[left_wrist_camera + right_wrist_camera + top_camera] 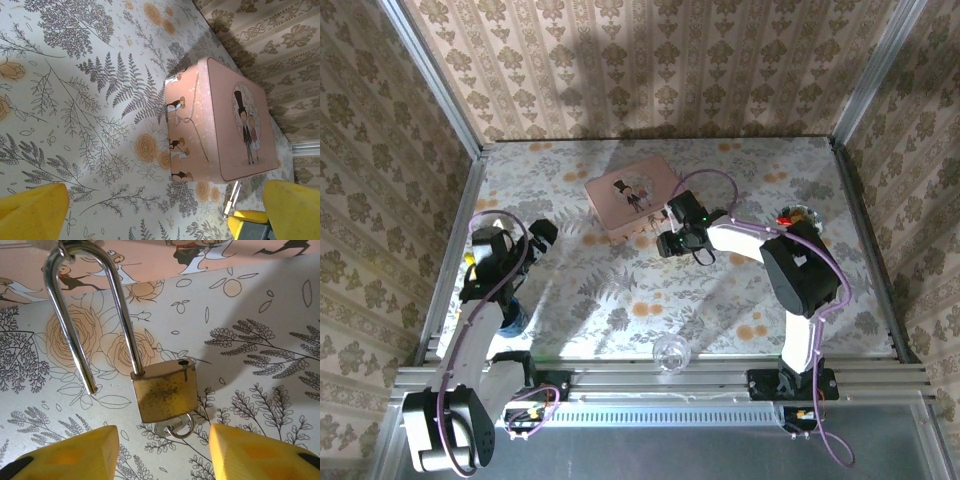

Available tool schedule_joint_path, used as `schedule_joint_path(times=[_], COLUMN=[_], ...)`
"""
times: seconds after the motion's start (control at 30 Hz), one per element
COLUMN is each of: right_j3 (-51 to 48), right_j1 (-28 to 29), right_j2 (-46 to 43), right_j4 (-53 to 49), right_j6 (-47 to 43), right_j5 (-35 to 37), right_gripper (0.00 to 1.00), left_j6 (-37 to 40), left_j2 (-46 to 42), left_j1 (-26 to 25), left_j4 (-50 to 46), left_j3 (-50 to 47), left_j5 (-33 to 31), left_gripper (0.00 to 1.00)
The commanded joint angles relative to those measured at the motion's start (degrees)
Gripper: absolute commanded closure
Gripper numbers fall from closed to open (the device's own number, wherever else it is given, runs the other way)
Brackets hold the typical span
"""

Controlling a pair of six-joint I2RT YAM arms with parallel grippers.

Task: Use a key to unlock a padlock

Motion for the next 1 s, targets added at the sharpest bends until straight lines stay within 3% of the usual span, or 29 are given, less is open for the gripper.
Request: schedule_joint_path(times=[0.0, 0.57, 0.97], right_j3=[1.67, 3.58, 1.21], right_j1=[0.02, 0.24, -0.4], right_j2=[1.69, 7.55, 8.16], right_j4=[0.44, 3.09, 5.1], right_j6=[-0.86, -4.38, 0.26], right_j5=[0.36, 2.89, 2.34], right_gripper=[0.48, 0.49, 0.64], left_j6=[1.14, 0.62, 0.92], left_j2=[-0.34, -0.01, -0.11], left_j1=[-0.47, -0.43, -0.47], left_j4=[-1.0, -0.91, -1.48], left_j3=[0.48, 0.26, 0.82], left_j5=[-0.02, -0.02, -0.02], left_gripper=[0.0, 0.0, 0.0])
